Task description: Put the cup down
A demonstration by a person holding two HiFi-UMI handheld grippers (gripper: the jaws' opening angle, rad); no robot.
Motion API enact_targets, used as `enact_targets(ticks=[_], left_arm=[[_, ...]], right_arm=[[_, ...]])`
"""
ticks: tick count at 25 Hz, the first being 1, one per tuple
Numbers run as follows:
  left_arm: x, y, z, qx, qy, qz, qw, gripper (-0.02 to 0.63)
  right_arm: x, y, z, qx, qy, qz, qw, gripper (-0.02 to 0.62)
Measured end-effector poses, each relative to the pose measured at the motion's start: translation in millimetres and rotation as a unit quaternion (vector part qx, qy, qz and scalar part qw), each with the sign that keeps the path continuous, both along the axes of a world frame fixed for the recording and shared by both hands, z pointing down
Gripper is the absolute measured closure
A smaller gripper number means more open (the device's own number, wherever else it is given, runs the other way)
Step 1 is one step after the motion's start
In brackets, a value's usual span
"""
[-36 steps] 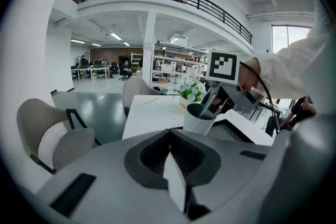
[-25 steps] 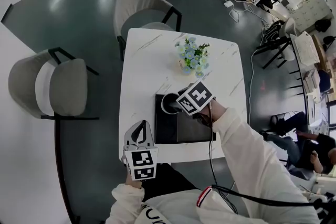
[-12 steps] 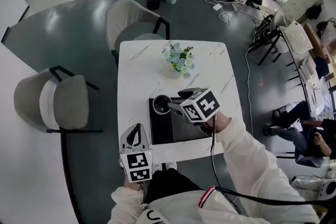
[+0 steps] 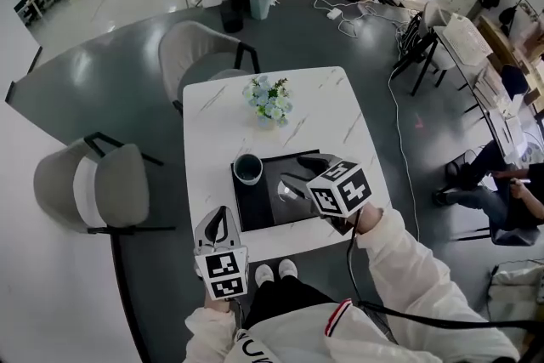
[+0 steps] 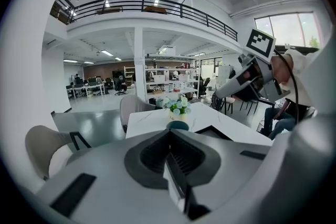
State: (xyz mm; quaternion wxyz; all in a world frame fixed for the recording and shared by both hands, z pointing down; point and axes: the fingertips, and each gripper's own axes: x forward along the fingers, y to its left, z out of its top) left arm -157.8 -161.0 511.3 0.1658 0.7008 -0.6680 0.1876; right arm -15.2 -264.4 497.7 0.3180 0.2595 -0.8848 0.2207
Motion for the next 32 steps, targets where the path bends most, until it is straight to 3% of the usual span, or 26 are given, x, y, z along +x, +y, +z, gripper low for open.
enact_targets(ticks=[4,6,11,14,17,32], left_arm=[[9.7,5.0,-15.8,0.012,-0.006,0.007,0.9999,0.597],[15.1,8.0,-25.7,0.021,-0.009,0.011,0.9997,0.597],[25.9,19.7,-53.3,0.048,-0.013,0.022,0.9985,0.597],[29.2,27.5,-69.5,0.062,-0.015,0.024,0.9977,0.597],[32.8,35.0,-81.7,0.071,-0.019,0.032,0.9968,0.597],[58.6,49.4,-98.2,0.092,-0.018,0.051,0.9943,0.597]], right_arm=[[21.1,10.9,-20.7,0.024,-0.032,0.037,0.998,0.388],[32.5,16.5,-33.3,0.042,-0.049,0.061,0.996,0.447],[59.4,33.7,-65.4,0.093,-0.085,0.117,0.985,0.471],[73.6,45.8,-78.6,0.118,-0.100,0.145,0.977,0.551],[82.4,60.0,-86.4,0.129,-0.111,0.160,0.972,0.589],[94.5,105.4,-98.4,0.159,-0.148,0.187,0.958,0.591]])
